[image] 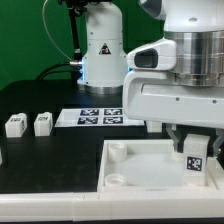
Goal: Assemble one leg
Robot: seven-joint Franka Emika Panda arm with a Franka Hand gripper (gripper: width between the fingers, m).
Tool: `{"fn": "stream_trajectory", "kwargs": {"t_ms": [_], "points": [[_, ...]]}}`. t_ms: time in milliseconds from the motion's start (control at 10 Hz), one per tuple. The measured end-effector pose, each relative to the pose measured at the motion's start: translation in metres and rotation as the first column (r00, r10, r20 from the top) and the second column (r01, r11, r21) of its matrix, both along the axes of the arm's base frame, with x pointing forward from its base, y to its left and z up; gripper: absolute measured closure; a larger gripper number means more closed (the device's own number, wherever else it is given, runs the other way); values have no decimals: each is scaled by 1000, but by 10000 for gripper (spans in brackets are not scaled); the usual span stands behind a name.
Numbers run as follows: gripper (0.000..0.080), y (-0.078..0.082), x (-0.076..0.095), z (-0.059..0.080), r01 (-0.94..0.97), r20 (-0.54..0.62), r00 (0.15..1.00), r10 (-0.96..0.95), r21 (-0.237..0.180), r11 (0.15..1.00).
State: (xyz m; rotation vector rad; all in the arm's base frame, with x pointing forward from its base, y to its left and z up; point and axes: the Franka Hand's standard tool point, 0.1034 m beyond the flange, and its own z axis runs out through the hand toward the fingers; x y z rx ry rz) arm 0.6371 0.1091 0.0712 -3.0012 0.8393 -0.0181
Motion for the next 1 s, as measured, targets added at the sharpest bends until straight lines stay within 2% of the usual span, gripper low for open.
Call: {"fn": "stream_trajectory", "kwargs": {"t_ms": [100, 200, 300, 500, 600, 700, 800, 900, 1000], "points": [[499, -3, 0, 0, 47, 0, 999, -47, -7, 999], [499, -6, -1, 0, 187, 1, 982, -187, -15, 982], [486, -13, -3, 1, 326, 7, 945, -326, -46, 944], [482, -22, -5, 2, 411, 11, 911, -411, -86, 908], [482, -24, -5, 2, 399, 11, 916, -400, -91, 912], [410, -24, -6, 1, 399, 11, 916, -400, -90, 912], [270, -24, -6, 1, 399, 11, 916, -400, -90, 912], [173, -24, -6, 0, 399, 10, 916, -400, -90, 912], [173, -24, -6, 0, 399, 10, 917, -400, -91, 912]]}}
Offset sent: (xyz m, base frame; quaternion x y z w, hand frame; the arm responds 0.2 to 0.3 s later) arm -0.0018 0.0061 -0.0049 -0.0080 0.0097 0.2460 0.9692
